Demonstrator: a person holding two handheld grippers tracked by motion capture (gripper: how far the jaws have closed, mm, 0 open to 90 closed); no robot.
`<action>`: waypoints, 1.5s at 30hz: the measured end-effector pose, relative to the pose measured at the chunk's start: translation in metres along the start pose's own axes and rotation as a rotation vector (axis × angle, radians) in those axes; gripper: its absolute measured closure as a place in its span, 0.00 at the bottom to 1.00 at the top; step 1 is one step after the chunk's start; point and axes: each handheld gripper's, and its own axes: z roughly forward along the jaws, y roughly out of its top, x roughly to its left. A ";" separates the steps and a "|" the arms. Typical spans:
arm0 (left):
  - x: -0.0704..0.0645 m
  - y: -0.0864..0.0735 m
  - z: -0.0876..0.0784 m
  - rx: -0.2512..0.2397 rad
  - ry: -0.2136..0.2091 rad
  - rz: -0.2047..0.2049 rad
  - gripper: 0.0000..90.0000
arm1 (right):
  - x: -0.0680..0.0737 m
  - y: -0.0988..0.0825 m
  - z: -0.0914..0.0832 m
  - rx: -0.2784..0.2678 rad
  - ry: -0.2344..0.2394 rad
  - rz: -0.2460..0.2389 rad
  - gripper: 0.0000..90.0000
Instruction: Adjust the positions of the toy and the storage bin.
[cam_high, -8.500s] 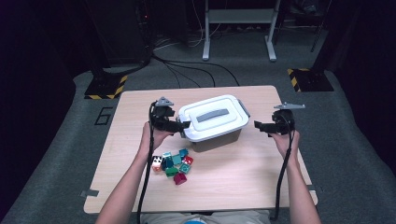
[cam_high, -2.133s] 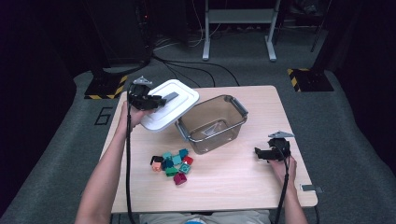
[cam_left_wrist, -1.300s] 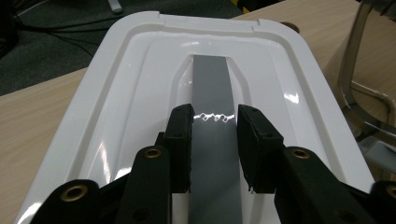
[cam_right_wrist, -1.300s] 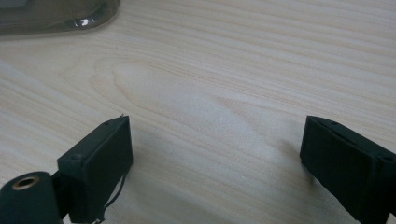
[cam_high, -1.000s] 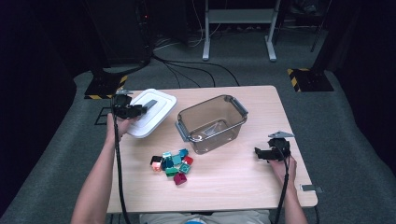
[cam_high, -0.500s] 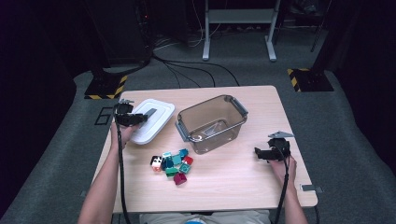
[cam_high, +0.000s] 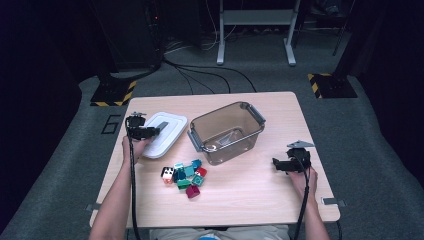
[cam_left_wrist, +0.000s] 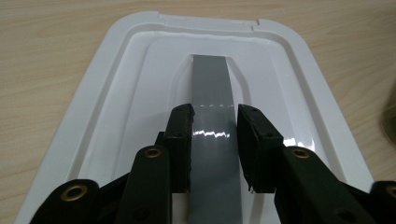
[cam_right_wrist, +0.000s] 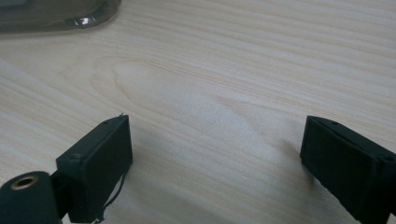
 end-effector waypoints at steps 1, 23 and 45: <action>0.000 0.000 0.001 0.001 0.003 0.003 0.74 | 0.000 0.000 0.000 0.002 0.001 0.000 0.09; 0.006 -0.020 0.015 0.040 0.034 0.020 0.74 | 0.000 0.000 0.000 0.001 0.001 0.000 0.09; -0.014 -0.031 -0.021 -0.004 0.021 0.011 0.09 | 0.000 0.000 0.000 0.002 0.003 0.001 0.10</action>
